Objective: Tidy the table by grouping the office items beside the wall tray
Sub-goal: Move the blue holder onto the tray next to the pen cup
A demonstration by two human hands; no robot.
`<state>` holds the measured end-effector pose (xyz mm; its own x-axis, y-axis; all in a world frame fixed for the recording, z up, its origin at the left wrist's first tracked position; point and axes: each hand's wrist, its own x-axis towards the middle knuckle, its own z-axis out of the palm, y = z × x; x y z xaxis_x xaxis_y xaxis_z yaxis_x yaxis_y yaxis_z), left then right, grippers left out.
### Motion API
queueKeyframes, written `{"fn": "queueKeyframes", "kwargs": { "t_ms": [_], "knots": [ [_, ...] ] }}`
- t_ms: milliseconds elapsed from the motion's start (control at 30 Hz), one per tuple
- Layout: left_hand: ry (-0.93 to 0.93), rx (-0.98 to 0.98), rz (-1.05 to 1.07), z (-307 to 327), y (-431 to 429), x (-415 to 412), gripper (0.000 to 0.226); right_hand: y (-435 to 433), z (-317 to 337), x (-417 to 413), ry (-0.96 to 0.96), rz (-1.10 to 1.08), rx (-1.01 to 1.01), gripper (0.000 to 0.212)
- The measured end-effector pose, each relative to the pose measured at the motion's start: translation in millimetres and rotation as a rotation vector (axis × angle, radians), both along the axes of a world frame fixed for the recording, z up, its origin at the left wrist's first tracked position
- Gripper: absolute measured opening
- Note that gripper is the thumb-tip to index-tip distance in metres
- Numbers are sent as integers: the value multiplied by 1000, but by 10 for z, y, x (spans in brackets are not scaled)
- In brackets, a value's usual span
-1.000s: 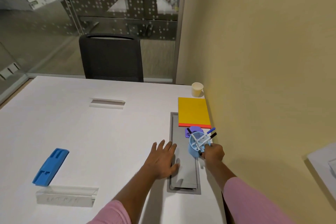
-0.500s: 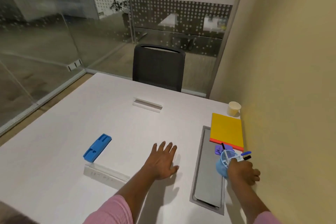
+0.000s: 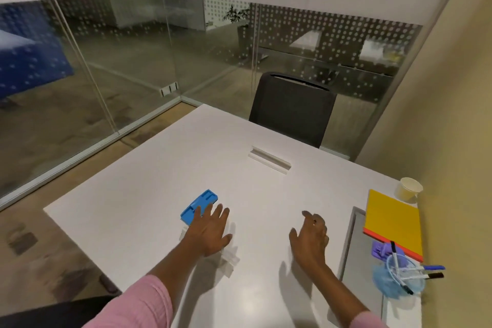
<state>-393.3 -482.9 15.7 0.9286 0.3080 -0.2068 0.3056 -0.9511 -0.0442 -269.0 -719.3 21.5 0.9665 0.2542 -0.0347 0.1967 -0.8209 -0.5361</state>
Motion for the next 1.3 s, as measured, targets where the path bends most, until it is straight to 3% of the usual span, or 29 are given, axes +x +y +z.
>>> {"fn": "queueKeyframes", "kwargs": {
  "t_ms": [200, 533, 733, 1100, 1300],
  "knots": [
    [6, 50, 107, -270, 713, -76, 71, 997, -286, 13, 0, 335, -160, 59],
    [19, -20, 132, -723, 1515, 124, 70, 2301, -791, 104, -61, 638, -379, 75],
    [21, -49, 154, -1034, 1627, 245, 76, 2752, -1025, 147, -142, 789, -550, 72],
    [-34, -26, 171, -1320, 1643, 209, 73, 3154, -1190, 168, -300, 917, -647, 59],
    [-60, -12, 158, -1208, 1573, 203, 87, 2889, -1130, 231, -267, 786, -543, 66]
  ]
}}
